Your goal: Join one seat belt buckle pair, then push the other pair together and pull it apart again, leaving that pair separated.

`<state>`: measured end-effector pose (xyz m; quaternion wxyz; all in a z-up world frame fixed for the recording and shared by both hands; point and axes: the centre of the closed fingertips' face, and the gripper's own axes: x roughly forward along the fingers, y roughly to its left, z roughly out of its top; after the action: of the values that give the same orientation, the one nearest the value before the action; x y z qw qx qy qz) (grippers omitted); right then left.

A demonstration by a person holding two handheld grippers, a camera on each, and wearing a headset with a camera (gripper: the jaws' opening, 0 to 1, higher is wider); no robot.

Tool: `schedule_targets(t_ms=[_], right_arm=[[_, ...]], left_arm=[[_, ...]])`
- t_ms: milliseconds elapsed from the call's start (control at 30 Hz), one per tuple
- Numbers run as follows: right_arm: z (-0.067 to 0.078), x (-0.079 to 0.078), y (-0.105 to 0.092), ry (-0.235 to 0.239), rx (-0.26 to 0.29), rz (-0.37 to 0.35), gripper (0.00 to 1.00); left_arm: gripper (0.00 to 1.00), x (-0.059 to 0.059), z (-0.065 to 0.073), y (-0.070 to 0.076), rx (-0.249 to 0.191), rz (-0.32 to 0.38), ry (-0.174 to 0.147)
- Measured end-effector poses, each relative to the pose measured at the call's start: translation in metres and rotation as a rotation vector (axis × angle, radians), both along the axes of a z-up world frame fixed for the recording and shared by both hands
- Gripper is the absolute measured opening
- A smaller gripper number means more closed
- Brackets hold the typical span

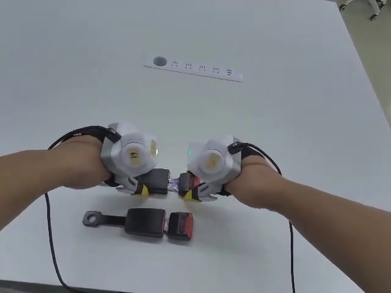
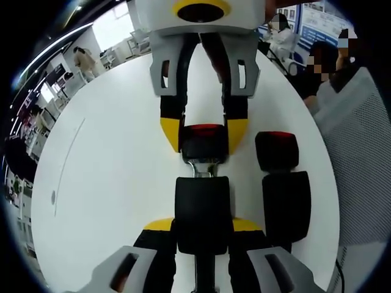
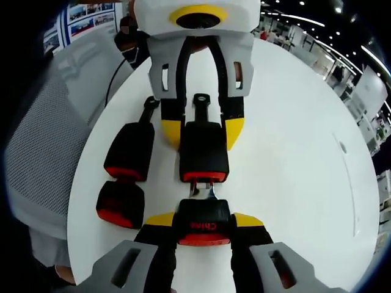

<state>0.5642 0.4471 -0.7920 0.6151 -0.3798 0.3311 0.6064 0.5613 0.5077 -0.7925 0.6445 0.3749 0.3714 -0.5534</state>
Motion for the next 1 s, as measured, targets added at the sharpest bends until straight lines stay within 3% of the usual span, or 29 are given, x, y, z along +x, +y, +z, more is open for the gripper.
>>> schedule_targets(t_ms=[267, 500, 1000], right_arm=[[0.0, -0.001, 0.017, -0.001, 0.009, 0.006, 0.29], [0.001, -0.003, 0.015, -0.003, 0.004, 0.011, 0.29], [0.001, -0.002, 0.004, -0.002, -0.011, -0.001, 0.3]], left_arm=[[0.32, -0.002, 0.003, -0.002, -0.01, 0.004, 0.0], [0.32, -0.004, 0.005, -0.003, 0.005, 0.007, -0.001], [0.33, -0.001, 0.003, -0.001, -0.019, 0.002, 0.014]])
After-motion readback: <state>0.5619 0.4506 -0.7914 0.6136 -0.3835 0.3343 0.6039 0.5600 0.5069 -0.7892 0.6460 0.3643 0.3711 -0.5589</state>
